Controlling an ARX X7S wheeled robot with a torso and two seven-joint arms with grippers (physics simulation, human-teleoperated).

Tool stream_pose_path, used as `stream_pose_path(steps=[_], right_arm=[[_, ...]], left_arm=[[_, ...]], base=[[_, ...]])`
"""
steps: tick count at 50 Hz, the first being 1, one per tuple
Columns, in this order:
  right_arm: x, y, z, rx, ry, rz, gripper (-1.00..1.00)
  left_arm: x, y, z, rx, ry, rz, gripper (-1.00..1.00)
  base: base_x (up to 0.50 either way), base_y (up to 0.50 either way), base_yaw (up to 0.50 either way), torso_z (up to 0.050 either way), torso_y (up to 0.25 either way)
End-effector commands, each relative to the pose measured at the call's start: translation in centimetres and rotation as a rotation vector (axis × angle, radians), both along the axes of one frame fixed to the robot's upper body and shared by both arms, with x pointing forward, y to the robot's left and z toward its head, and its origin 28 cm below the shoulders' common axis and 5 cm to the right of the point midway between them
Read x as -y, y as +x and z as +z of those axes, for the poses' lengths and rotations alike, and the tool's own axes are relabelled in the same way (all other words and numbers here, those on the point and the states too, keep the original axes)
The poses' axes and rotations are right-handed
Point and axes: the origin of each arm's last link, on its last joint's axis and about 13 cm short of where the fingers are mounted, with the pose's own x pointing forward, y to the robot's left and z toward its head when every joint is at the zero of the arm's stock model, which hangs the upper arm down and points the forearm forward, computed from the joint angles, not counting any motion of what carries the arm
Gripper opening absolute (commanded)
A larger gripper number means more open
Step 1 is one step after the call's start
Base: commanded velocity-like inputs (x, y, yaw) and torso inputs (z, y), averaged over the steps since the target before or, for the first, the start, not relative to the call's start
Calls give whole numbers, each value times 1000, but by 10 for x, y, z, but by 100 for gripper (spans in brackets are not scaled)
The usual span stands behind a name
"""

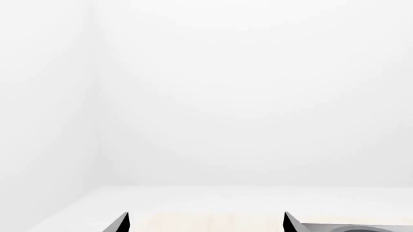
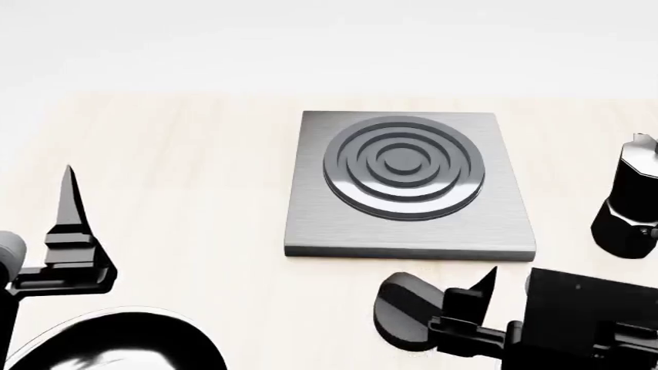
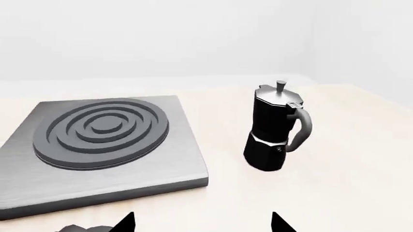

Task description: Turn on the stove.

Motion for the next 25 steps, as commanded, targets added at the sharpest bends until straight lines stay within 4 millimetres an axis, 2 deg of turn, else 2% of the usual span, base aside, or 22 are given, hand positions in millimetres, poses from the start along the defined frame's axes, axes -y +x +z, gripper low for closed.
stream_pose_path(steps=[1, 25], right_arm=[[-4, -5, 13, 56, -25, 16, 100], [-16, -15, 33, 138, -70, 75, 100]], left_arm=[[0, 0, 0, -1, -3, -2, 100], [0, 0, 0, -1, -1, -3, 100]], base=[[0, 0, 0, 0, 0], [0, 0, 0, 0, 0]])
